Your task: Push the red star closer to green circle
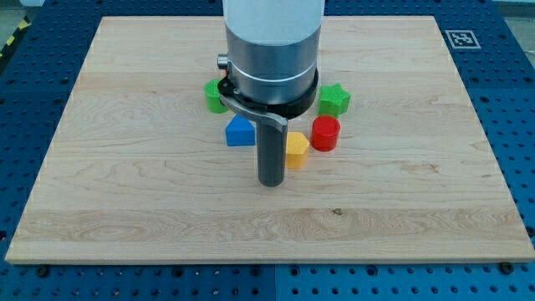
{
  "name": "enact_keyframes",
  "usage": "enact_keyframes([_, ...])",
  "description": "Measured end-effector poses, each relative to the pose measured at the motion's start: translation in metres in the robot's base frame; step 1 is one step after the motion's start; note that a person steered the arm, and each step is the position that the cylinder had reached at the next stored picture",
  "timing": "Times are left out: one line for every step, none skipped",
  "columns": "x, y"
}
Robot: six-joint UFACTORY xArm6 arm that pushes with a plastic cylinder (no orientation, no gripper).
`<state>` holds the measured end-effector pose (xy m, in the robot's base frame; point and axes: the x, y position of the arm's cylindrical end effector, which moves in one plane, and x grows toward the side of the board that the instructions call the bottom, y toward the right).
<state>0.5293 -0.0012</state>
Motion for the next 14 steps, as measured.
enact_keyframes([0.0, -0.001])
enact_keyframes([0.002, 0.006])
enact_keyframes([0.013, 0.058])
enact_keyframes([0.01, 0.123])
enact_keyframes([-0.034, 0.176])
enact_keyframes([-0.097, 0.216])
enact_keyframes([-0.158, 0.237])
enact_keyframes([-0.181, 0.242])
enact_keyframes([-0.182, 0.242])
enact_keyframes([-0.208, 0.219])
enact_keyframes([-0.245, 0.178])
enact_keyframes([-0.275, 0.124])
enact_keyframes([-0.297, 0.047])
enact_keyframes([-0.3, -0.023])
